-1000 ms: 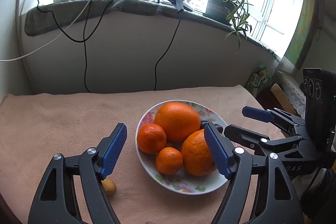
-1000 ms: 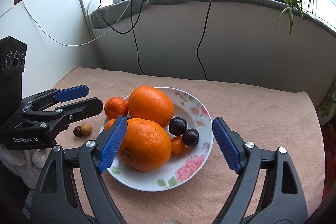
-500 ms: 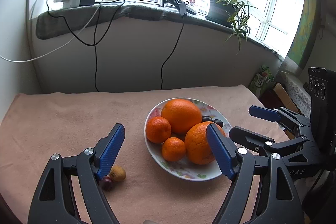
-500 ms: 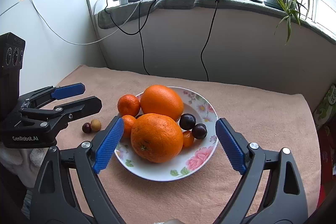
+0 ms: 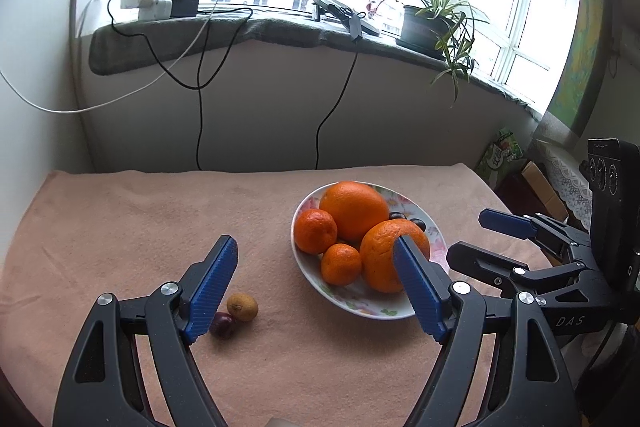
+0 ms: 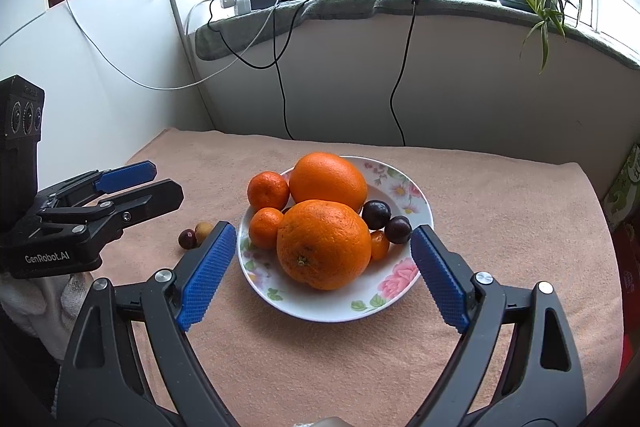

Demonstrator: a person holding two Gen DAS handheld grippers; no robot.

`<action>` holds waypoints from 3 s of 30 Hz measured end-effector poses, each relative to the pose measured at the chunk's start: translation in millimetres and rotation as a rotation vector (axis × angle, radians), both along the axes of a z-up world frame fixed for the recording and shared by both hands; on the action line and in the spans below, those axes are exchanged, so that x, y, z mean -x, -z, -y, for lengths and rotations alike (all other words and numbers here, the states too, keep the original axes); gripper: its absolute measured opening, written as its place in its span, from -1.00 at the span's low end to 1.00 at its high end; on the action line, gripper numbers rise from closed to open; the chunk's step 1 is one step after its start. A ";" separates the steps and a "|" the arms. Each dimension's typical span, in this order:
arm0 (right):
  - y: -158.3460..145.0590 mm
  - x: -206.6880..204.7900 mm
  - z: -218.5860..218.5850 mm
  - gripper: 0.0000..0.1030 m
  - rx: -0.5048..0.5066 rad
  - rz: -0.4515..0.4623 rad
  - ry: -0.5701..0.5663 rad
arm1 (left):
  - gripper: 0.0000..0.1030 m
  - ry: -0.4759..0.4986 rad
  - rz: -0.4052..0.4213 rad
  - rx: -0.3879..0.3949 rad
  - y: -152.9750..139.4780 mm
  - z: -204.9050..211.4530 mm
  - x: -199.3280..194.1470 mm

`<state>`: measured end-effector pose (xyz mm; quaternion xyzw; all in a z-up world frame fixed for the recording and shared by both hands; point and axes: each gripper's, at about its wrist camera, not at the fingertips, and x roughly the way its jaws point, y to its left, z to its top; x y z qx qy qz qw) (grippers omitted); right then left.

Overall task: Organize fruits
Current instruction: 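Withdraw both open grippers from the plate toward the last small fruits, then move the left gripper toward the small red plum while the right gripper approaches the small kiwi, then close the left gripper on the red plum while the right gripper grasps the kiwi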

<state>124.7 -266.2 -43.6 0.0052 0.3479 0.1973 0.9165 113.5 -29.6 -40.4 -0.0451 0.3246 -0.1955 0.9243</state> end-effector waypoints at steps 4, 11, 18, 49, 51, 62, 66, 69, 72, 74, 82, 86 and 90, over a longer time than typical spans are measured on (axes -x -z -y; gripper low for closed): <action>-0.2 9.3 -5.9 0.77 -0.002 0.003 -0.020 | 0.56 -0.023 -0.011 0.011 5.2 -12.8 8.1; 3.7 25.1 -18.4 0.77 -0.030 -0.003 -0.059 | 0.56 -0.079 -0.058 0.015 25.7 -43.0 31.0; 11.5 43.2 -31.2 0.77 -0.050 -0.004 -0.094 | 0.56 -0.143 -0.087 0.039 45.2 -71.9 58.0; 47.5 5.3 -123.0 -0.13 -0.122 -0.234 -0.145 | -0.27 -0.019 -0.112 0.004 60.4 -67.7 33.7; 49.7 0.7 -128.6 -0.22 -0.129 -0.249 -0.138 | -0.31 -0.010 -0.115 -0.008 61.9 -66.9 28.8; 70.8 -20.0 -139.1 -0.38 -0.175 -0.336 -0.003 | -0.40 0.057 -0.139 -0.053 74.3 -64.0 4.1; 79.1 -25.7 -137.2 -0.38 -0.217 -0.364 0.047 | -0.40 0.085 -0.144 -0.066 77.7 -61.1 -2.0; 82.2 -27.8 -136.3 -0.38 -0.228 -0.371 0.076 | -0.40 0.096 -0.155 -0.059 80.6 -60.8 -6.9; 84.9 -30.6 -137.0 -0.38 -0.240 -0.387 0.092 | -0.40 0.107 -0.165 -0.055 83.6 -60.3 -10.3; 86.5 -32.1 -138.5 -0.38 -0.244 -0.395 0.096 | -0.40 0.117 -0.172 -0.053 85.5 -58.9 -12.2; 89.0 -37.8 -142.3 -0.38 -0.237 -0.391 0.103 | -0.40 0.121 -0.200 -0.027 89.5 -58.8 -21.8; 88.6 -40.1 -144.0 -0.38 -0.228 -0.385 0.101 | -0.41 0.129 -0.210 -0.029 91.2 -55.8 -25.9; 87.7 -40.1 -142.9 -0.43 -0.226 -0.381 0.098 | -0.52 0.124 -0.210 -0.033 91.6 -54.5 -30.0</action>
